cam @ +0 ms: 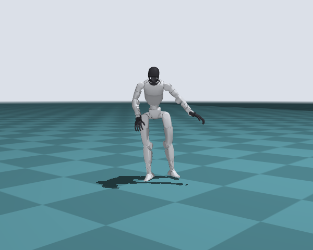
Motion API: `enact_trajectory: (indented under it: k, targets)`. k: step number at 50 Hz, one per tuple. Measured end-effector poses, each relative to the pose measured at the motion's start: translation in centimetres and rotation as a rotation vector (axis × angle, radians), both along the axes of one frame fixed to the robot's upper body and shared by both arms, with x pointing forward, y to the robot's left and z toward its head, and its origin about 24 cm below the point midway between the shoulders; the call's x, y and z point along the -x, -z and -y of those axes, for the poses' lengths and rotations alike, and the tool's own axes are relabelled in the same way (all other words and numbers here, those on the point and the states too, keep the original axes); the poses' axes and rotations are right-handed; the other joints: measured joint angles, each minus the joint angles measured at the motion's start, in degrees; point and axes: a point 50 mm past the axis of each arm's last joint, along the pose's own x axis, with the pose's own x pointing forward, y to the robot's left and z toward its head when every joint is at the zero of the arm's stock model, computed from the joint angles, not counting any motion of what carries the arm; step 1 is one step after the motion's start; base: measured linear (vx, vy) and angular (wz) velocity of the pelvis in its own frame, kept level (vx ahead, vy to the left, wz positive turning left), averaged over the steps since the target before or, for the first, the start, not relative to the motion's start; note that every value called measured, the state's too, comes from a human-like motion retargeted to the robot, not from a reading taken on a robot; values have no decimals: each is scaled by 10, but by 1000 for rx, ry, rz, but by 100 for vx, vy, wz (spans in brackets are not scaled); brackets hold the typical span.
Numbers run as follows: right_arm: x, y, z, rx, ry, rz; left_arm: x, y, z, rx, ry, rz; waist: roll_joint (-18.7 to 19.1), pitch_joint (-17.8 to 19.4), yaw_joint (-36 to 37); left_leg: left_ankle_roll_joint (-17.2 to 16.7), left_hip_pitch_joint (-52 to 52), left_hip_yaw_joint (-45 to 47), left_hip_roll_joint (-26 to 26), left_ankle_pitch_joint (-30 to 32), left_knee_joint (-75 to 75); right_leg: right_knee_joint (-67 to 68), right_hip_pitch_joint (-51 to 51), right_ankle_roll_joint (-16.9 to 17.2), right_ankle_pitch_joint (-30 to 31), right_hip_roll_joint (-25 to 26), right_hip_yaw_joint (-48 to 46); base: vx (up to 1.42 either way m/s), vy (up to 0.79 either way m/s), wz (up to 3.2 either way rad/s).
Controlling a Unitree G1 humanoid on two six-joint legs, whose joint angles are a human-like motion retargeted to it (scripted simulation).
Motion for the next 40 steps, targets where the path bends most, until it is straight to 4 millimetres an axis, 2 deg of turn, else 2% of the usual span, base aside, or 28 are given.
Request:
enact_trajectory:
  k: [2, 3, 5, 7, 10, 12, 13, 15, 18, 21, 23, 24, 25, 27, 31, 33, 35, 37, 40]
  targets:
    - [0, 2, 7, -5, 19, -23, -30, 3, 28, 68, 191, 18, -1, 0, 9, 0, -6, -7, -6, 0, 0, -1, -2, 0, 4, -6, -6, -10, 18, 32]
    - [0, 4, 11, -7, 31, -37, -48, 3, 48, 95, 325, 19, -1, 0, 14, 0, -8, -10, -8, 0, 0, -2, -1, 0, 6, -9, -9, -8, 17, 36]
    - [0, 8, 18, -14, 57, -58, -82, -4, 100, 103, 621, 19, -4, 0, 23, 0, -11, -18, -12, 0, 0, -4, 1, 0, 8, -13, -16, -6, 16, 37]
    - [0, 12, 24, -19, 91, -58, -107, -20, 162, 40, 936, 58, -7, 0, 30, 0, -13, -26, -13, -1, 0, -5, 4, 0, 9, -16, -23, -4, 13, 36]
    - [-1, 15, 29, -53, 114, -75, -113, -46, 251, -59, 1380, 139, -11, -1, 36, 0, -14, -36, -13, -3, 0, -4, 10, 0, 8, -18, -33, -5, 11, 30]
    - [0, 15, 34, -40, 122, -80, -109, -55, 279, -136, 1545, 120, -14, -1, 41, 0, -13, -40, -13, -4, 0, -2, 13, 0, 7, -19, -37, -6, 9, 19]
    - [-1, 15, 35, -34, 125, -83, -110, -56, 281, -176, 1575, 84, -16, -1, 44, 0, -12, -42, -13, -5, 0, -1, 14, 0, 7, -20, -39, -6, 9, 10]
    - [-1, 15, 39, -35, 131, -89, -115, -56, 266, -236, 1547, -24, -21, -1, 51, 0, -10, -42, -15, -6, 0, 1, 16, 0, 7, -21, -40, -7, 9, 2]
    - [-2, 14, 42, -13, 137, -100, -124, -55, 209, -270, 1323, -159, -31, 0, 66, 0, -8, -38, -19, -8, 0, 0, 16, 0, 10, -23, -38, -8, 9, -9]
    - [-3, 14, 44, 82, 144, -72, -120, -55, 151, -361, 1023, -239, -38, 0, 75, 0, -6, -33, -22, -10, 0, -4, 17, 0, 13, -25, -34, -6, 7, -13]
    - [-3, 13, 44, 104, 147, -54, -116, -49, 132, -430, 887, -305, -41, 0, 78, 0, -7, -31, -24, -10, 0, -7, 16, 0, 16, -25, -32, -6, 7, -7]
    - [-3, 12, 43, 114, 146, -51, -116, -42, 132, -450, 869, -337, -42, 0, 77, 0, -9, -31, -25, -10, 0, -8, 15, 0, 17, -26, -31, -6, 7, -2]
    - [-4, 12, 42, 125, 144, -51, -117, -35, 137, -465, 869, -368, -43, 0, 77, 0, -11, -30, -26, -10, 0, -9, 13, 0, 18, -26, -31, -6, 7, 2]
    - [-5, 12, 39, 148, 137, -61, -122, -17, 167, -470, 977, -406, -45, 0, 72, 0, -15, -31, -26, -10, 0, -10, 11, 0, 17, -27, -33, -4, 8, 7]
    - [-7, 14, 30, 186, 118, -89, -124, 10, 264, -418, 1311, -323, -49, 0, 58, 0, -23, -33, -25, -12, 0, -5, 6, 0, 5, -31, -39, 0, 9, 4]
    - [-7, 14, 25, 202, 104, -95, -116, 10, 313, -373, 1482, -207, -50, 0, 53, 0, -25, -32, -23, -14, 0, -1, 4, 0, -5, -32, -43, 2, 9, -10]
    - [-8, 13, 21, 204, 87, -97, -103, 3, 350, -346, 1631, -78, -50, 0, 51, 0, -26, -27, -22, -16, 0, 2, 2, 0, -15, -34, -50, 2, 8, -24]
    - [-8, 10, 21, 158, 82, -89, -92, -7, 369, -339, 1720, 37, -46, 0, 54, 0, -25, -18, -21, -18, 0, 5, 2, 0, -24, -37, -59, 3, 7, -39]
    - [-6, 7, 24, 61, 96, -64, -79, -18, 368, -309, 1741, 161, -36, -1, 62, 0, -18, 0, -21, -22, 0, 7, 5, 0, -34, -44, -77, 5, 5, -52]
